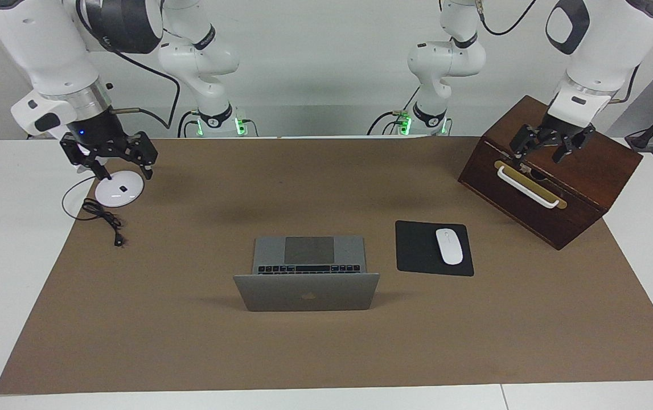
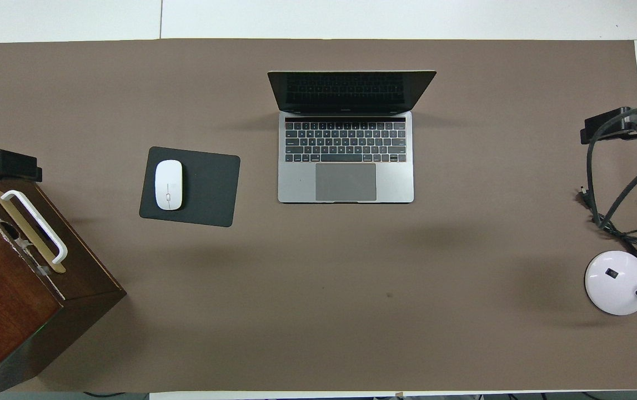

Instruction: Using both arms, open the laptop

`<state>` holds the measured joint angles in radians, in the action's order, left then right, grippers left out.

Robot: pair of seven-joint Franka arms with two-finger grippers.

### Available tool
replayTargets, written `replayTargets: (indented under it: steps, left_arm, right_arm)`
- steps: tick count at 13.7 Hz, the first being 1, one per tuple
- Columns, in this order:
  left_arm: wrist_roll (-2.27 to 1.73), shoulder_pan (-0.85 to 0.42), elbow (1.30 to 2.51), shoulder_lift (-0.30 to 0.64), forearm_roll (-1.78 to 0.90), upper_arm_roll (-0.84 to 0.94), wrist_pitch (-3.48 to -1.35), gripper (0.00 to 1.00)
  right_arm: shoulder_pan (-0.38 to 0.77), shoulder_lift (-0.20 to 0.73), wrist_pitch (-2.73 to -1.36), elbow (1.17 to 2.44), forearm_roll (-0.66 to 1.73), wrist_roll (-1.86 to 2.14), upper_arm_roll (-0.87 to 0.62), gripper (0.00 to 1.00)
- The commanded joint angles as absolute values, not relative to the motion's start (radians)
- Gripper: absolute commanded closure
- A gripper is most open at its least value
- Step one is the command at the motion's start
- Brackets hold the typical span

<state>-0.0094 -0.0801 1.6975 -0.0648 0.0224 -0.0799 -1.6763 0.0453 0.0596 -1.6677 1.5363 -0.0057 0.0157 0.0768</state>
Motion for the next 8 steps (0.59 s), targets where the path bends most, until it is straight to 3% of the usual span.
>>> replayTargets:
  steps: [1,4,8]
  left_arm:
    - [0.027,-0.034,1.643,-0.069,0.029,-0.071,-1.605,0.0]
    - [0.093,-0.028,1.574,-0.055,0.032,-0.071,-1.52,0.0]
    - [0.094,-0.026,1.595,-0.071,0.026,-0.055,-1.465,0.0]
  right_arm:
    - [0.029,0.04,-1.664,1.555,0.014,0.009,0.074,0.0]
    - [0.028,0.041,-1.658,1.554,0.014,0.012,0.075,0.0]
    - [0.028,0.048,-1.66,1.554,0.014,0.008,0.075,0.0]
